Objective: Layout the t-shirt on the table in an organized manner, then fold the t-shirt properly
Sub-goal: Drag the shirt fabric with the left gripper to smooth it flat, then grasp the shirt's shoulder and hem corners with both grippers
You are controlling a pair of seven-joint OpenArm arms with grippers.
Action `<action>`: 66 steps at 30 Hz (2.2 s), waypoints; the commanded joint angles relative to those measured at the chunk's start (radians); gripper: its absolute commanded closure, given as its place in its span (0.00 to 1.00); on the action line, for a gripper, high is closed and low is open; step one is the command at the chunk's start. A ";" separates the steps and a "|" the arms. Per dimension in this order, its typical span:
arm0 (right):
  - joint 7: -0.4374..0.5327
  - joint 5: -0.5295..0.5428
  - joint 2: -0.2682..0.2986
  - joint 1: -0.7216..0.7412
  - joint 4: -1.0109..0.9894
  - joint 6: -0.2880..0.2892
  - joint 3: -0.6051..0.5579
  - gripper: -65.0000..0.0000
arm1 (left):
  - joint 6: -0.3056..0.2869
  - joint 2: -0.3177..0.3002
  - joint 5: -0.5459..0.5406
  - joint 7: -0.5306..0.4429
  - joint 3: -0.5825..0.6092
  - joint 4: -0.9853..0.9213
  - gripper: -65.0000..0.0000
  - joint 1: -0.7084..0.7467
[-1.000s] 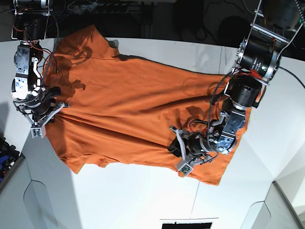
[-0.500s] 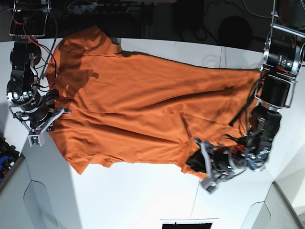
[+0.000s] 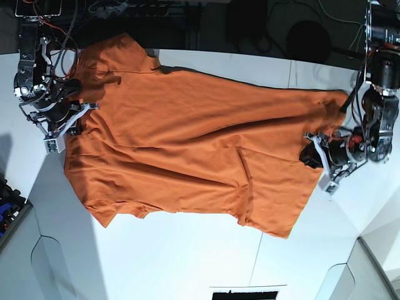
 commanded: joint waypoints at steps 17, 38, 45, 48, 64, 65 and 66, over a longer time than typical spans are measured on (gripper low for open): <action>0.017 -0.058 0.012 0.268 -0.225 0.019 0.002 1.00 | 0.071 0.079 0.117 -0.077 -0.012 -0.002 0.67 0.015; -0.088 0.027 0.023 0.002 0.183 -0.024 0.145 1.00 | -0.059 -0.048 -0.449 0.278 -0.381 0.041 0.67 0.042; -0.140 0.193 0.023 -0.219 0.271 0.050 0.316 1.00 | -0.059 -0.086 -0.478 0.284 -0.428 0.081 0.67 0.205; -0.165 0.312 0.022 -0.300 0.271 0.123 0.380 1.00 | -0.059 -0.085 -0.479 0.285 -0.430 0.159 0.67 0.286; -0.204 0.460 -0.039 -0.455 0.270 0.187 0.435 0.64 | -0.059 -0.055 -0.406 0.225 -0.431 0.286 0.39 0.460; -0.204 0.460 -0.048 -0.454 0.270 0.187 0.435 0.64 | -0.059 -0.054 -0.403 0.225 -0.431 0.275 0.39 0.460; -0.204 0.463 -0.058 -0.455 0.270 0.187 0.434 0.64 | -0.059 -0.053 -0.401 0.223 -0.431 0.262 0.39 0.459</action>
